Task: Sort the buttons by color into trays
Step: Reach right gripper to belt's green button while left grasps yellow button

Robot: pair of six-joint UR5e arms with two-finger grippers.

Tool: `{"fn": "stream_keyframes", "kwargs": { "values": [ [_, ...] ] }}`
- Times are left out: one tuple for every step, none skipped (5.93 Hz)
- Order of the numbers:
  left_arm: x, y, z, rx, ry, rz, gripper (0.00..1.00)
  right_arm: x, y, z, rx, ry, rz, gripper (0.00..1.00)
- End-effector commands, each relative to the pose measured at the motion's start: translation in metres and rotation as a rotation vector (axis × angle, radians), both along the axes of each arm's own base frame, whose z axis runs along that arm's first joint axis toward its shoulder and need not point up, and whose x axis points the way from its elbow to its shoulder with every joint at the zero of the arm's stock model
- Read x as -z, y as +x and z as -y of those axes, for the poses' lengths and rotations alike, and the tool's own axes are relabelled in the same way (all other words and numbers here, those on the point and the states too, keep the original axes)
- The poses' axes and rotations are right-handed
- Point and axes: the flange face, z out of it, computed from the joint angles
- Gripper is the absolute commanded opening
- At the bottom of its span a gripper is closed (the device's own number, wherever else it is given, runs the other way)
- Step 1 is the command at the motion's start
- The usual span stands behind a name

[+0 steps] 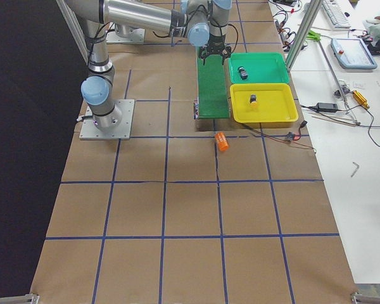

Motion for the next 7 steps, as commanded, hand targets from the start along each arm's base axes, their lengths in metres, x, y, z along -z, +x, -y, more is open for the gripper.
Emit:
{"fn": "stream_keyframes", "kwargs": {
  "values": [
    [0.02, 0.004, 0.003, -0.07, 0.006, -0.017, 0.92, 0.007, 0.04, -0.004, 0.022, -0.03, 0.023, 1.0],
    [0.028, 0.004, 0.004, -0.07, 0.014, -0.026, 0.81, 0.024, 0.067, 0.002, 0.038, -0.069, 0.033, 1.0],
    [0.028, 0.003, 0.004, -0.069, 0.014, -0.026, 0.45, 0.045, 0.095, 0.005, 0.032, -0.079, 0.041, 1.0],
    [0.025, 0.003, 0.004, -0.069, 0.012, -0.022, 0.11, 0.06, 0.123, 0.001, 0.038, -0.09, 0.049, 1.0],
    [0.013, 0.001, 0.004, -0.063, -0.002, -0.01, 0.0, 0.074, 0.141, -0.001, 0.023, -0.085, 0.049, 1.0],
    [-0.005, -0.013, 0.004, -0.019, -0.006, 0.003, 0.0, 0.085, 0.155, -0.004, 0.029, -0.085, 0.052, 1.0],
    [-0.043, -0.063, 0.002, 0.112, 0.028, -0.015, 0.0, 0.099, 0.16, -0.004, 0.008, -0.075, 0.047, 1.0]
  ]
}}
